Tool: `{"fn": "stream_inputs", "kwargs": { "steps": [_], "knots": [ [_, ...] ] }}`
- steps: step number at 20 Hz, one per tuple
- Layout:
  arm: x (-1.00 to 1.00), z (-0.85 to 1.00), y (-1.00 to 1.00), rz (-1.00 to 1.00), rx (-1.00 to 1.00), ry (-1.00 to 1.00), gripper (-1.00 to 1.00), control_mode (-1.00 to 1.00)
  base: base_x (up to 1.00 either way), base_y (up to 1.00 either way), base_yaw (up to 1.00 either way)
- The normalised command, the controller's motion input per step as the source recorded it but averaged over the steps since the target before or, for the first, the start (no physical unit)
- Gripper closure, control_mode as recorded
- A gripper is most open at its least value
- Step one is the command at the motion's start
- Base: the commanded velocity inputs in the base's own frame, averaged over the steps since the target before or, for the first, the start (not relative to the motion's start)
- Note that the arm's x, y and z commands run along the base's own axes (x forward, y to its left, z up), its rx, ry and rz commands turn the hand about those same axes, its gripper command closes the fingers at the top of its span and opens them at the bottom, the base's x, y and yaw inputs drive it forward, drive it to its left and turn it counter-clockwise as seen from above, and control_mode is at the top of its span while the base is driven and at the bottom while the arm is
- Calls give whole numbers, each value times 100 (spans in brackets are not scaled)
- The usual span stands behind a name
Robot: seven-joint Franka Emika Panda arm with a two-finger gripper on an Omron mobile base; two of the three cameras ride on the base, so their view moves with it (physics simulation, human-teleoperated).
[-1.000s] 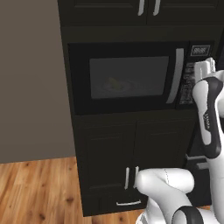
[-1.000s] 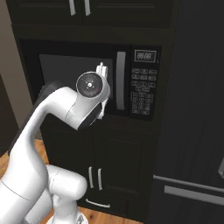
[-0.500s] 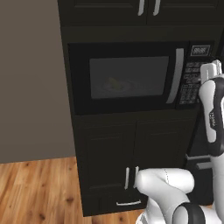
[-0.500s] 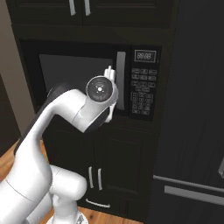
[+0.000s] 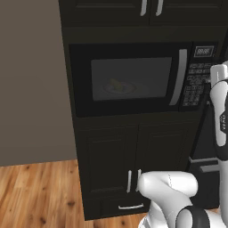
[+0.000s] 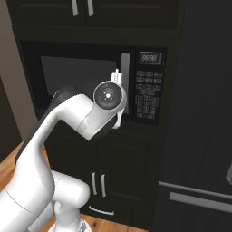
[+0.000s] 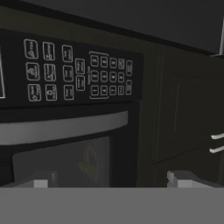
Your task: Pick the corn from the counter and place it in the microwave. Then turn on the microwave.
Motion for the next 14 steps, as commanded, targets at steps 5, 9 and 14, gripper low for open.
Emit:
{"fn": "stream_inputs", "kwargs": {
  "steps": [5, 9, 14],
  "knots": [
    [-6, -6, -4, 0, -6, -14, -100, -100, 0, 0, 0],
    [-5, -12, -16, 0, -2, -10, -100, -100, 0, 0, 0],
    [0, -16, -22, 0, -2, 0, -100, -100, 0, 0, 0]
  ]
}}
